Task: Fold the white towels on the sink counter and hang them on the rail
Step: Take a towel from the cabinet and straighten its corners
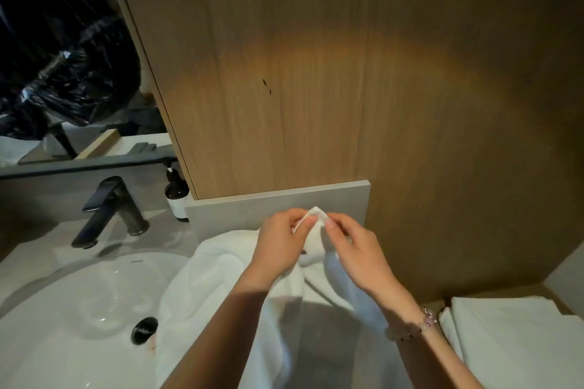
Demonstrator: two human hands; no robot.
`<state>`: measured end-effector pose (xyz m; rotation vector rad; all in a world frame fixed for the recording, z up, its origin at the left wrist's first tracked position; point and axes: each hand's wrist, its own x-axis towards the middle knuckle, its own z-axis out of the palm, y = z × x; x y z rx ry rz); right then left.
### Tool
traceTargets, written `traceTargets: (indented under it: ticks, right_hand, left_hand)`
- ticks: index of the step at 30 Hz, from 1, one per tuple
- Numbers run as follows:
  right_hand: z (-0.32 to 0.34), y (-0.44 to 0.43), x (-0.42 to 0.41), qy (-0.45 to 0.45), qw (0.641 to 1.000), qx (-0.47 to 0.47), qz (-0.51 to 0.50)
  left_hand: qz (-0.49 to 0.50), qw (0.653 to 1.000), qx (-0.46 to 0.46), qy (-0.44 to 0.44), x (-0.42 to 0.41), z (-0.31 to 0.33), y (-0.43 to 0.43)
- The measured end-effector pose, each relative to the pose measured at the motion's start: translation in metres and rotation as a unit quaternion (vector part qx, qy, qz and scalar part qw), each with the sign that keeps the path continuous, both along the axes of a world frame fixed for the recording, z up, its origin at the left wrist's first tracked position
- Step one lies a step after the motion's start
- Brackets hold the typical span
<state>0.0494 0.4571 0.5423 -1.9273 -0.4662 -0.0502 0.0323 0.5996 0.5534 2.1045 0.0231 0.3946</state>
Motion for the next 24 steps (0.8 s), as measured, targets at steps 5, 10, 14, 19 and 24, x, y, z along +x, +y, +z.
traceTargets:
  ticks: [5, 10, 14, 19, 24]
  right_hand:
    - [-0.001, 0.007, -0.002, -0.108, 0.991, -0.052, -0.056]
    - [0.001, -0.001, 0.005, -0.089, 0.991, 0.017, -0.103]
    - [0.016, -0.018, 0.018, -0.074, 0.981, 0.046, -0.171]
    - [0.046, -0.038, 0.024, -0.066, 0.973, 0.107, -0.192]
    - [0.056, -0.034, 0.023, -0.061, 0.978, 0.179, -0.091]
  left_hand:
    - [-0.019, 0.998, -0.062, 0.026, -0.004, -0.002, 0.003]
    - [-0.051, 0.997, 0.010, 0.062, -0.006, -0.016, 0.012]
    - [-0.061, 0.983, 0.144, 0.095, -0.005, -0.036, 0.025]
    - [-0.062, 0.971, 0.206, 0.105, -0.005, -0.051, 0.028]
    - [-0.055, 0.981, 0.139, 0.126, 0.006, -0.044, 0.010]
